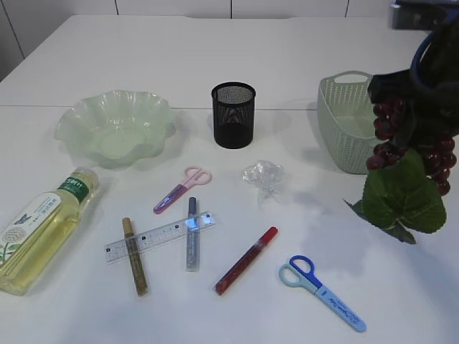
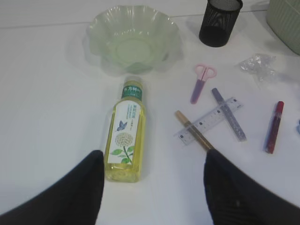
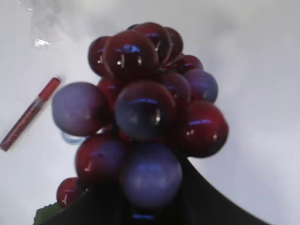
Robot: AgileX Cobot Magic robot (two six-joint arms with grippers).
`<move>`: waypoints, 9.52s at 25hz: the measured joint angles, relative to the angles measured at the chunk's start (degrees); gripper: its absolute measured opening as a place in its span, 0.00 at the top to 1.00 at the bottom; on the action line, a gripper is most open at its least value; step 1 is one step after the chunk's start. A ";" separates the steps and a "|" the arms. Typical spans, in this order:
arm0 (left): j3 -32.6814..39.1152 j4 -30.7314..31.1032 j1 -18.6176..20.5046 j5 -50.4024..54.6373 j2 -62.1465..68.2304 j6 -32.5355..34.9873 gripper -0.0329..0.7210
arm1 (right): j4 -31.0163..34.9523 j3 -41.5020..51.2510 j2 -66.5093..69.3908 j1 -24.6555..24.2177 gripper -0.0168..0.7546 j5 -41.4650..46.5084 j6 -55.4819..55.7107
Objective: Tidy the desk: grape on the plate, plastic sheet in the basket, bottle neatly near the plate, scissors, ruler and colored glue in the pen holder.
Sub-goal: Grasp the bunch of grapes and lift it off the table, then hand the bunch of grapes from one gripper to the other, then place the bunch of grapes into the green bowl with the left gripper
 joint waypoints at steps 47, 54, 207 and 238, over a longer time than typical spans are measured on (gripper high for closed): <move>0.00 -71.02 0.00 -9.79 42.08 82.00 0.31 | 57.18 -3.52 -7.50 7.95 0.75 1.35 -18.24; 0.00 -82.67 -2.95 -3.86 43.88 91.94 0.21 | 61.15 -3.74 -7.50 7.95 0.76 1.25 -18.21; -26.45 -87.11 -8.85 -61.61 69.98 79.27 0.76 | 20.80 -9.24 -7.63 8.65 0.41 1.60 -15.26; -38.37 -87.01 -7.17 -62.85 92.24 79.24 0.75 | 17.81 -9.24 -7.63 8.65 0.41 1.60 -15.26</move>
